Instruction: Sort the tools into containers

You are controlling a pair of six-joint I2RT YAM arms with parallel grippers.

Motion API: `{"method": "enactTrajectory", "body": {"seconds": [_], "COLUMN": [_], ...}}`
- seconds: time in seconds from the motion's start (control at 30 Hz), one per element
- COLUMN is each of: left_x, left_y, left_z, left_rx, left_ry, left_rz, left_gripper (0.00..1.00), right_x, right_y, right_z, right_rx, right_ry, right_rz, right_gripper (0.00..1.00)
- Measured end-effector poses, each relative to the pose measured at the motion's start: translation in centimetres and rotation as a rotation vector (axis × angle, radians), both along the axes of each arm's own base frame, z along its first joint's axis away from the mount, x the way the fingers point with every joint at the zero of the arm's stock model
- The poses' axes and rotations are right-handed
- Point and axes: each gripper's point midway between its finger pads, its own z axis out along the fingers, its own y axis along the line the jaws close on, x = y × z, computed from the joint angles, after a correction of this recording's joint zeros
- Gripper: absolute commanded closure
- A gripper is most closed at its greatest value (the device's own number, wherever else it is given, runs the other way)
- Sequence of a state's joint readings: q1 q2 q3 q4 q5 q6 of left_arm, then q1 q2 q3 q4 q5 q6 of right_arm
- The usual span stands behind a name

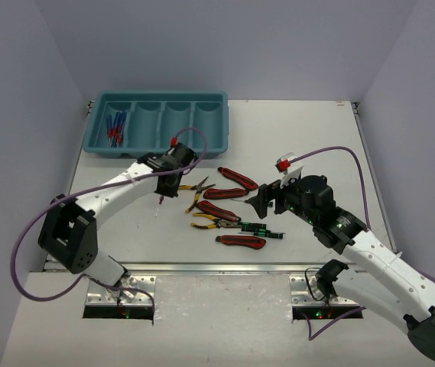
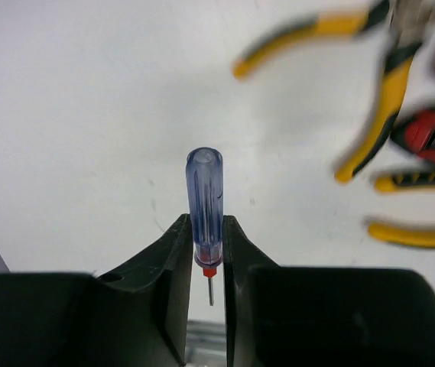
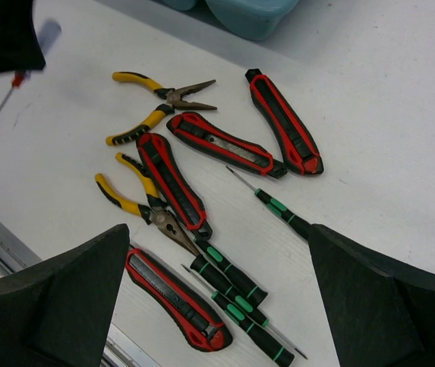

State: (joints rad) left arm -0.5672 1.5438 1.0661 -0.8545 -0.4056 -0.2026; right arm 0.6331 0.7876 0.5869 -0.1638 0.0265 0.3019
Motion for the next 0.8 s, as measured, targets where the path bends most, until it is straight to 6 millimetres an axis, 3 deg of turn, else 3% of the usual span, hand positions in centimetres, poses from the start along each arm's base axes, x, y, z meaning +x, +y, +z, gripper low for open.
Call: {"method": "enactTrajectory", "body": {"seconds": [0.07, 0.17, 0.3, 0.4, 0.5, 0.6, 0.77, 0.8], "left_x": [2.8, 8.6, 17.0, 22.0, 26.4, 27.8, 29.0, 29.4], "left_y": [0.3, 3.3, 11.6, 17.9, 23.3, 26.8, 27.2, 27.0], "left_z": [3.9, 9.5, 14.7, 15.9, 15.9, 13.5, 8.6, 7.7], "left_rx": [-0.051, -0.091, 0.027, 0.129, 0.22, 0.272, 0.281, 0.27], "left_ry": [-0.141, -0.333, -0.536, -0.609, -0.663, -0.654, -0.576, -0.566], "left_rz": [0.054, 0.194, 0.429, 0.547, 0.616, 0.639, 0.575, 0.562], "left_gripper": [1.0, 1.0, 1.0, 1.0, 1.0, 1.0, 1.0, 0.91], "right_x": [0.0, 0.0, 0.0, 0.0, 0.0, 0.0, 0.1, 0.2], "right_y": [0.0, 0.1, 0.1, 0.1, 0.0, 0.0, 0.1, 0.1], "right_z": [-0.2, -0.3, -0.2, 0.0, 0.3, 0.3, -0.5, -0.8], "right_rx": [-0.004, -0.006, -0.003, 0.001, 0.008, 0.008, -0.009, -0.014], "right_ry": [0.006, 0.009, 0.005, -0.001, -0.009, -0.012, 0.011, 0.017], "right_rz": [0.001, 0.001, 0.002, 0.002, 0.002, 0.001, -0.001, -0.001], "right_gripper": [0.01, 0.01, 0.01, 0.01, 0.01, 0.01, 0.01, 0.01]}}
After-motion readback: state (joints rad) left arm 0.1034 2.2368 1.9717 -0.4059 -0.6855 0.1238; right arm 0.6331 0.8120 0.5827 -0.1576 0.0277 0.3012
